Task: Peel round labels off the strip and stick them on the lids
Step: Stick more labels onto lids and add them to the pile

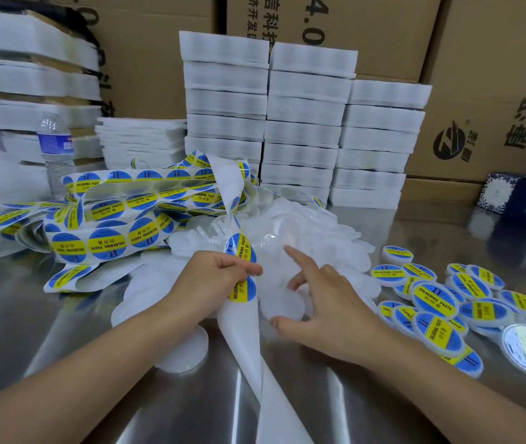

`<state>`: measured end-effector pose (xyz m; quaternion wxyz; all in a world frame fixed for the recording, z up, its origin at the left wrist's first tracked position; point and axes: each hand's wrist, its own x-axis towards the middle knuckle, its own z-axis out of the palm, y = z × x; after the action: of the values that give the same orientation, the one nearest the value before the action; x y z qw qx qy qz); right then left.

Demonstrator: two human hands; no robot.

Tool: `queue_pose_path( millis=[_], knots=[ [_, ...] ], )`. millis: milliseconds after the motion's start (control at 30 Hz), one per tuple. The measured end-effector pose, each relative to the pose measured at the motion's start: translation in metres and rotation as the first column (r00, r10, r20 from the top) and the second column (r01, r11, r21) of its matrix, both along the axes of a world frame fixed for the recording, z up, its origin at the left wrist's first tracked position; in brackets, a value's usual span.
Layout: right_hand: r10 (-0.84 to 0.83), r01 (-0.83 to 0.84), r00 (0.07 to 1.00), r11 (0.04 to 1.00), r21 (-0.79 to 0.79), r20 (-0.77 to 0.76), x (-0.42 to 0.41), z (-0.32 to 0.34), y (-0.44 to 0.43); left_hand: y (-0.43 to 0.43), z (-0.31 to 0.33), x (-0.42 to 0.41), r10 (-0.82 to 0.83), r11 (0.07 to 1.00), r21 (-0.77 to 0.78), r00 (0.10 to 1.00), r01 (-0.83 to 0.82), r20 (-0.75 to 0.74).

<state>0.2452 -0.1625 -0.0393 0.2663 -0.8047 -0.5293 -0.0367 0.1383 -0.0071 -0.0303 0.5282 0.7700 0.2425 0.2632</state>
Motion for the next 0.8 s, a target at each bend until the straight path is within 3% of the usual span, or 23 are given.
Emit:
queue_pose_path(
  millis=[100,200,533,800],
  knots=[
    [-0.009,0.031,0.993,0.982,0.187,-0.121,0.005,0.002,0.000,-0.001,-0.001,-0.001,-0.033,0.999,0.022,0.999,0.032,0.032],
    [-0.004,0.072,0.970,0.959,0.274,-0.242,0.009,0.002,-0.002,-0.002,-0.001,-0.002,-0.048,0.997,0.056,0.996,0.044,0.070],
    [0.032,0.055,0.961,0.952,0.300,-0.275,0.004,0.003,-0.002,-0.007,0.002,-0.004,-0.171,0.984,0.068,0.977,0.163,0.127],
    [0.048,0.102,0.917,0.932,0.347,-0.397,-0.002,0.008,0.000,-0.009,-0.001,-0.006,-0.281,0.943,0.210,0.955,0.257,0.097]
  ],
)
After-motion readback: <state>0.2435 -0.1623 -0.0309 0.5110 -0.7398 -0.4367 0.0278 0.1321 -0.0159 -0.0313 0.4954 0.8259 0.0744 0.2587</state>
